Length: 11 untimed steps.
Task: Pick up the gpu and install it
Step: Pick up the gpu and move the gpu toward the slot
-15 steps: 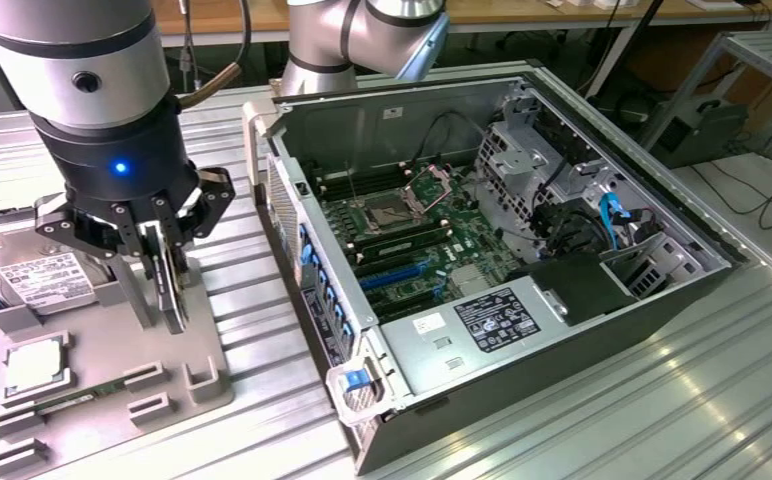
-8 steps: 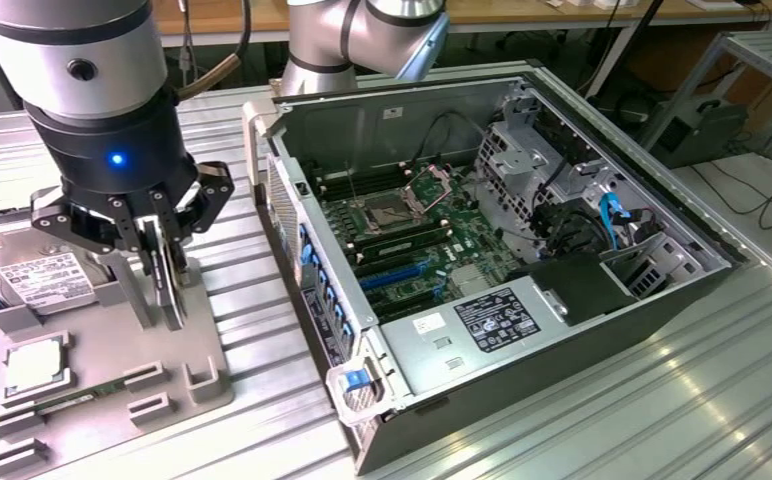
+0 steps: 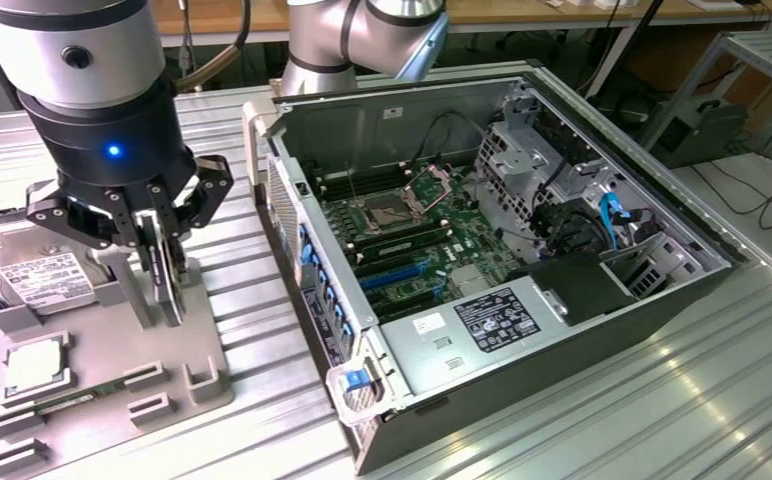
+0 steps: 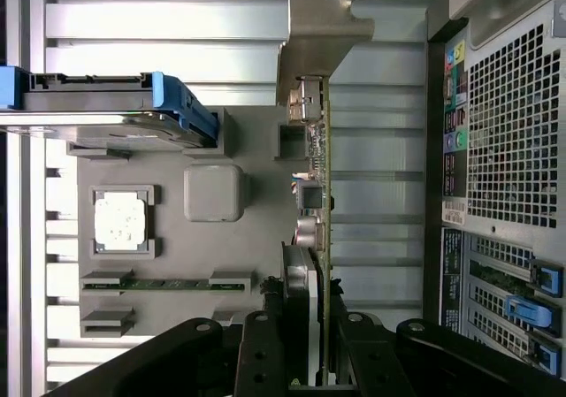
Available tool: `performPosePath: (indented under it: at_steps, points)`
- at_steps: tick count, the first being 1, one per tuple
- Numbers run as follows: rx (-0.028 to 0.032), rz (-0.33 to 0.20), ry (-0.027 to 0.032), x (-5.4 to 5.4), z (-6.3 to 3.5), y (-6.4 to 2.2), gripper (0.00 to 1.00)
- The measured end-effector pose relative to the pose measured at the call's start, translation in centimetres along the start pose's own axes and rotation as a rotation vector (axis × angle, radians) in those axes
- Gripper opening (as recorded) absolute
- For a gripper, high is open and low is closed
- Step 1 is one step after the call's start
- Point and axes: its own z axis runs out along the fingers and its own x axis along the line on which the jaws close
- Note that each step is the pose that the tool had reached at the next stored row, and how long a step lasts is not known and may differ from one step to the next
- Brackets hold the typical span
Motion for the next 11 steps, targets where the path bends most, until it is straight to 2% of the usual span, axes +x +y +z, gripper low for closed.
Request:
performPosePath:
  at_steps: [11]
  points:
    - [0.0,0.0,0.0,0.0,-0.78,0.04,0.28]
